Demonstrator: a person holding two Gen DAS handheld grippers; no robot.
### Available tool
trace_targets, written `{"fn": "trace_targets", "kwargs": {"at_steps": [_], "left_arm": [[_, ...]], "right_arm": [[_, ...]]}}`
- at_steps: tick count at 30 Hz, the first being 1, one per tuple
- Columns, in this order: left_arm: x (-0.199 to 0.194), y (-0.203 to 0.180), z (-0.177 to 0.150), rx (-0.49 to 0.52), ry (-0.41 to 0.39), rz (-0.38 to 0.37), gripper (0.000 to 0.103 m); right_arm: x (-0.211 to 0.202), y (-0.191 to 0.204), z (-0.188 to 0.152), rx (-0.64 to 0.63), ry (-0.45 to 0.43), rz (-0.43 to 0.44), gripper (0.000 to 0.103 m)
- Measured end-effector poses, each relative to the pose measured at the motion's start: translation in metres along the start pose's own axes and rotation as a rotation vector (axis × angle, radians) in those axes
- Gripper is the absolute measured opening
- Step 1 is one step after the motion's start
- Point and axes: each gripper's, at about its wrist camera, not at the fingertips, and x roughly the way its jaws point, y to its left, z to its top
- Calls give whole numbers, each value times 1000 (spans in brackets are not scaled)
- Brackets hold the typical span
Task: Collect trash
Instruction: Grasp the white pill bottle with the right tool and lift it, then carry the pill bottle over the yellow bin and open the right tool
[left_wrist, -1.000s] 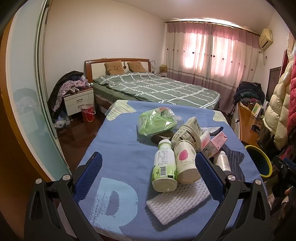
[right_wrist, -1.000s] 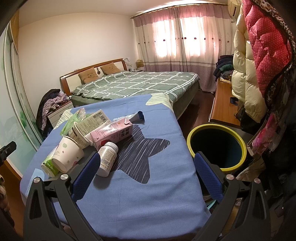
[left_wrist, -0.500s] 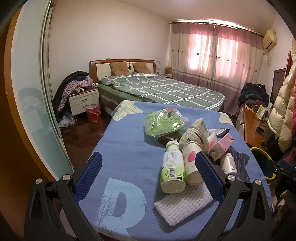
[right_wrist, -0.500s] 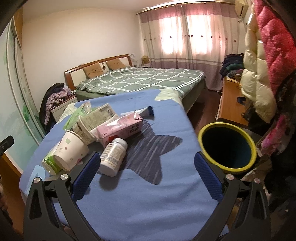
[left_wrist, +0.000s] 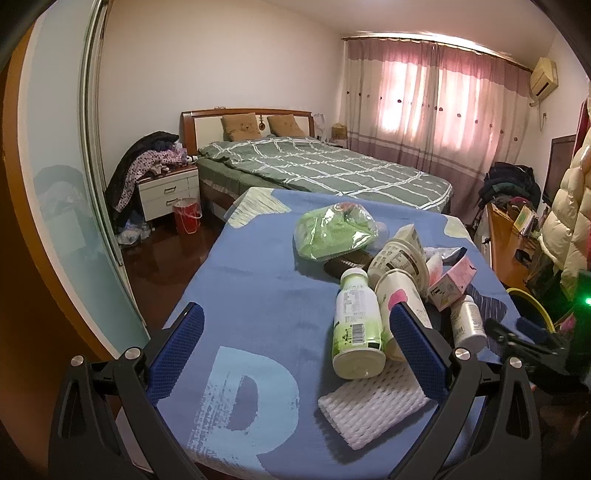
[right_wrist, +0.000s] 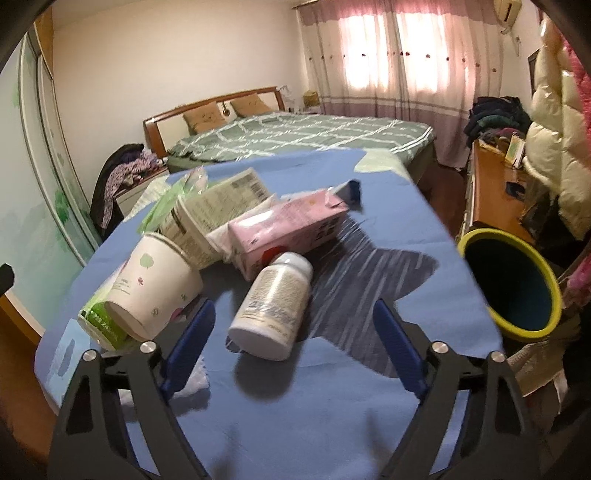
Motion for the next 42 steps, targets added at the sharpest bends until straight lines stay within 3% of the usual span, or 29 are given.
{"fn": "trace_targets", "kwargs": {"at_steps": [5, 13, 31, 37, 42], "left_arm": [[5, 1, 0, 0, 11, -4, 99], [7, 0, -2, 2, 19, -9, 99], [21, -23, -10, 54, 44, -45, 99], [24, -32, -13, 79, 53, -61, 99], [24, -39, -16, 91, 63, -73, 99]], "right_arm": [[20, 8, -3, 4, 42, -2, 81], [35, 7, -7, 21, 84, -11, 48], [-31, -45, 7, 76, -26, 9, 45], [-37, -93, 13, 163, -69, -111, 45], [-25, -152, 21, 250, -80, -287, 45]]}}
